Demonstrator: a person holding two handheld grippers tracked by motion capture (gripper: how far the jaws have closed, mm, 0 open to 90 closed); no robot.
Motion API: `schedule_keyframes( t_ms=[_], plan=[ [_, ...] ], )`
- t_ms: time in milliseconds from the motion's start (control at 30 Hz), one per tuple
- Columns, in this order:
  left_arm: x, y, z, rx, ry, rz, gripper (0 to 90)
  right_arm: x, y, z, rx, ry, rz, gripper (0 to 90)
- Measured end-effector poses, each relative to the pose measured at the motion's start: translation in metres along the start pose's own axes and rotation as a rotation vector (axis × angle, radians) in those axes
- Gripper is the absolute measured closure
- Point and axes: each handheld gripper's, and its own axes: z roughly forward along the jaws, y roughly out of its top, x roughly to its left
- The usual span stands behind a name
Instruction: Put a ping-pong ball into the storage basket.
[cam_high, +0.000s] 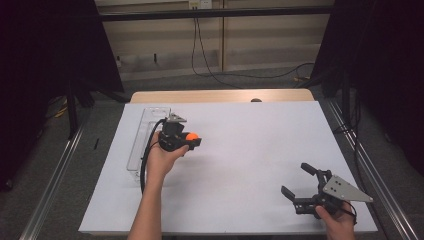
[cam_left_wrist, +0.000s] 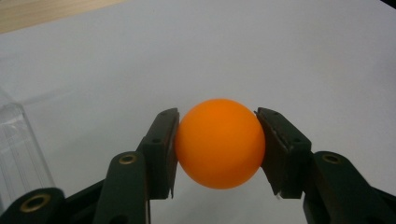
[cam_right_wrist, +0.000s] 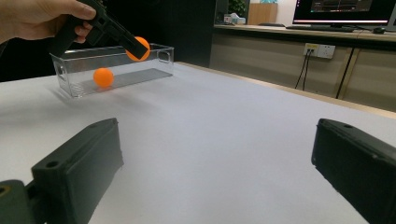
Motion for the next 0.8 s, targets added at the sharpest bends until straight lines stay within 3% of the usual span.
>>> schedule_keyframes(
  t_ms=[800],
  plan=[
    [0.009, -0.001, -0.011, -0.008, 0.004, -0.014, 50.9, 0.0, 0.0, 0.0, 0.0, 0.0, -0.002, 1.2]
  ],
)
